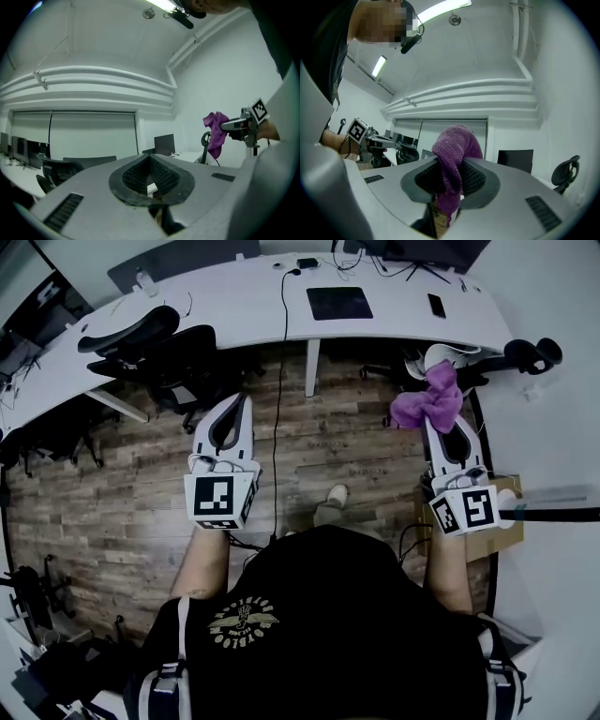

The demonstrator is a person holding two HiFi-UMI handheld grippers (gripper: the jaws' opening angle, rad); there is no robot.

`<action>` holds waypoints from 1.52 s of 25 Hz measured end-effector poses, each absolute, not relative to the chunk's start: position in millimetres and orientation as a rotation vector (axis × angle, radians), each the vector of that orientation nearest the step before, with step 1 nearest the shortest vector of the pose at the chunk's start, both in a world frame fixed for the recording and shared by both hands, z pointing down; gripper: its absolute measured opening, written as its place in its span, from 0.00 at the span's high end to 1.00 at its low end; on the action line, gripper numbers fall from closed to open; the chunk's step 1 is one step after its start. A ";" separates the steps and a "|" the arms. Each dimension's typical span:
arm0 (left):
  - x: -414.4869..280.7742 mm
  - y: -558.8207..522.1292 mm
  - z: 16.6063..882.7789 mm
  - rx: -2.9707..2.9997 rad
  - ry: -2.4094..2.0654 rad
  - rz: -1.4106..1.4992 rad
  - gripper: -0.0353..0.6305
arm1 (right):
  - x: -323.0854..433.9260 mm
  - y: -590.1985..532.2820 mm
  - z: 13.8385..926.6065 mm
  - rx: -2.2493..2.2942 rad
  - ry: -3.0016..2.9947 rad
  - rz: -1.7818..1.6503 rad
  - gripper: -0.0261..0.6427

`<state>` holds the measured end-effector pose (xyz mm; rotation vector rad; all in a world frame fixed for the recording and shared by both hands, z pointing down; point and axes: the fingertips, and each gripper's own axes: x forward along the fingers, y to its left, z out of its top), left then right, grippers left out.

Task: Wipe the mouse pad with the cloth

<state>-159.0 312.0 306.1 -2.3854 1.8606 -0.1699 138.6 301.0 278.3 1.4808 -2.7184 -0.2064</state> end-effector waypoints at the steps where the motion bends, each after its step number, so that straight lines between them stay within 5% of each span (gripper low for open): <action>1: -159.9 303.7 306.1 -2.380 1.866 -0.163 0.94 | 139.5 291.9 278.7 1.482 -2.721 -0.205 0.82; 29: -62.8 128.7 287.9 -2.315 1.950 -0.123 0.94 | 240.8 105.3 291.1 1.377 -2.815 -0.132 0.82; 38: -61.5 121.4 304.5 -2.299 1.987 -0.200 0.94 | 221.5 90.7 307.0 1.270 -2.856 -0.070 0.82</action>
